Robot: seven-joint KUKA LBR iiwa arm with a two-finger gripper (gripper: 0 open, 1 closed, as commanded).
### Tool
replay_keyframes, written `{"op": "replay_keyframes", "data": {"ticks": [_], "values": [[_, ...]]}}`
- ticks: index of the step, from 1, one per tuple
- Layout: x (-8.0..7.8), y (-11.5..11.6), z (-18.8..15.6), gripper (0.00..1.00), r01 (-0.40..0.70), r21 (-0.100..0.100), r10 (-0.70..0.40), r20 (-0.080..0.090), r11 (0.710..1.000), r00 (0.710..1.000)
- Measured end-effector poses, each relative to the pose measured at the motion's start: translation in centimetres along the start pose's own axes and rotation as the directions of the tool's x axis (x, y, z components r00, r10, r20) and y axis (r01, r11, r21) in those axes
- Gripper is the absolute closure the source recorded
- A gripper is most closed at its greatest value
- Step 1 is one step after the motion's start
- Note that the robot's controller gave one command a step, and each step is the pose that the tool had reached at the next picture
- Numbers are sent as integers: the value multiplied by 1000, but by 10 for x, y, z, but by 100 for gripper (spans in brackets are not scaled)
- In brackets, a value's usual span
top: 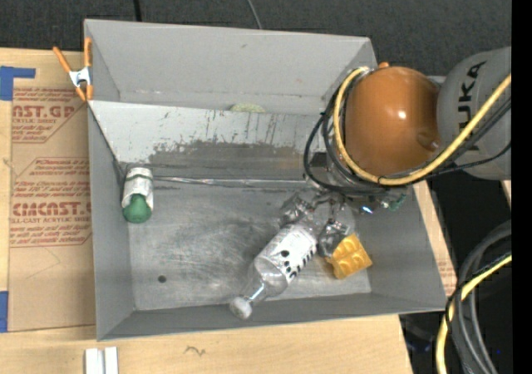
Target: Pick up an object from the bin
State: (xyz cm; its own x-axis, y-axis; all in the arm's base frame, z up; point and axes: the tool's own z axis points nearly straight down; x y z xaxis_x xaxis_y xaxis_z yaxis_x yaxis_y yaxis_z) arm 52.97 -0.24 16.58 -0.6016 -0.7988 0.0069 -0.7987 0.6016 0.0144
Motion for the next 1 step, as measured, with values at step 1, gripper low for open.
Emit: {"op": "replay_keyframes", "data": {"ticks": [1], "values": [[23, -19, -66, 100, 49, 11, -49, 9, 999, 999]]}}
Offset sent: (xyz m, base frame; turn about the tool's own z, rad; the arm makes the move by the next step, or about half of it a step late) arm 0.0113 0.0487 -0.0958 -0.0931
